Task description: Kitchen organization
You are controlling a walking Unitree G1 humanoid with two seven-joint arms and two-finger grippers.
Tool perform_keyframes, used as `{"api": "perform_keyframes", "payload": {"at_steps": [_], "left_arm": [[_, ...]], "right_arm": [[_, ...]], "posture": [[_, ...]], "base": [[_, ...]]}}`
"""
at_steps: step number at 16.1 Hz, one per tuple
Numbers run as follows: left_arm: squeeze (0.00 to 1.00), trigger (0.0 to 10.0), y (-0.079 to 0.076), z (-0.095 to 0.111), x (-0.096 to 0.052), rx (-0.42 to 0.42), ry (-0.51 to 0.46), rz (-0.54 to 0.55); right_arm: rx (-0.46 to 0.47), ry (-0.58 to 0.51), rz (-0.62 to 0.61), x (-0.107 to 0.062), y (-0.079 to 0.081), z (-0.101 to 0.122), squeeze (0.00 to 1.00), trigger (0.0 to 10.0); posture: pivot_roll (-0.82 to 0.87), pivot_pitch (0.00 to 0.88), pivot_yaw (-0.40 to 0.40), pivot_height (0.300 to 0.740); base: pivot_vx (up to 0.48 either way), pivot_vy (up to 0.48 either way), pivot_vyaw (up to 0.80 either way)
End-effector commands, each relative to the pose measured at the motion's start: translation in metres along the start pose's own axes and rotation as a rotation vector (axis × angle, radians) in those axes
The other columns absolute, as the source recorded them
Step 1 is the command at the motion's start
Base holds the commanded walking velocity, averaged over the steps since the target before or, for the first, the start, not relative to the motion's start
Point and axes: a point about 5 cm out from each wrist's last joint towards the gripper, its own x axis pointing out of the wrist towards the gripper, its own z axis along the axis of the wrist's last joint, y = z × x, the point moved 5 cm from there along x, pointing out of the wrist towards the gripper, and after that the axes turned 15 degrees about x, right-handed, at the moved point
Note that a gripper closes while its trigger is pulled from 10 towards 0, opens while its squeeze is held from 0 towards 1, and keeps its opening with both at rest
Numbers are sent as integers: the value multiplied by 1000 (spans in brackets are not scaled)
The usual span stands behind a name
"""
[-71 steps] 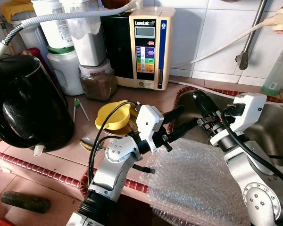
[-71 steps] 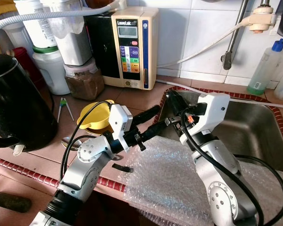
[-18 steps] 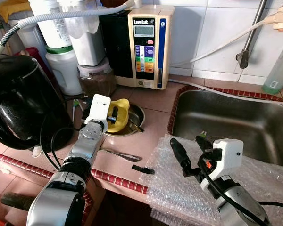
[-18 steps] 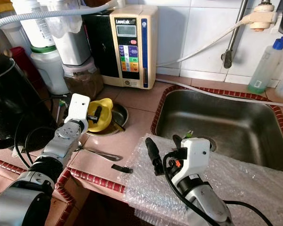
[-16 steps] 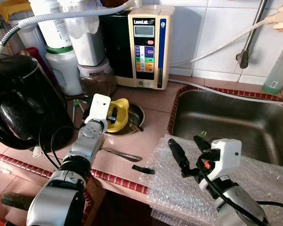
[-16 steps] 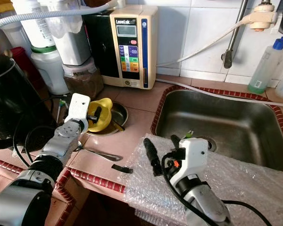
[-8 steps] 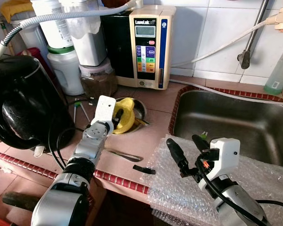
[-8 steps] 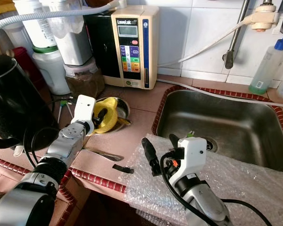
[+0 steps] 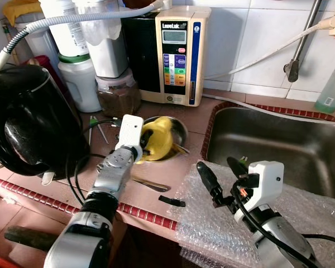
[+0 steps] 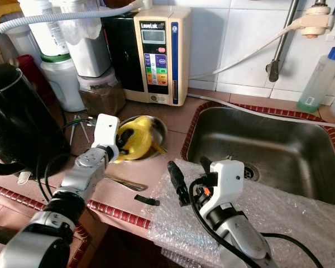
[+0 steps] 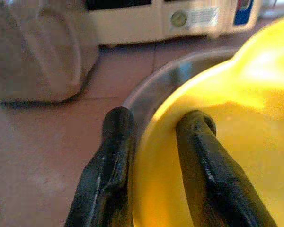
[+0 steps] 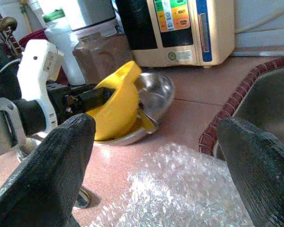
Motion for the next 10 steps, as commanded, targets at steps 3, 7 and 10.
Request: {"api": "perform_keyframes", "payload": {"at_steps": [3, 7, 10], "left_arm": [[0, 0, 6, 6, -2, -24, -38, 35], [0, 0, 20, 3, -2, 7, -15, 101], [0, 0, 26, 3, -2, 22, -12, 125]], "right_arm": [[2, 1, 2, 2, -1, -1, 0, 10000], [1, -3, -1, 3, -2, 0, 0, 10000], [0, -7, -3, 4, -2, 1, 0, 10000]], "posture": [[-57, 0, 99, 740], [-55, 0, 99, 740], [-55, 0, 99, 740]], "base": [[0, 0, 0], [0, 0, 0], [0, 0, 0]]}}
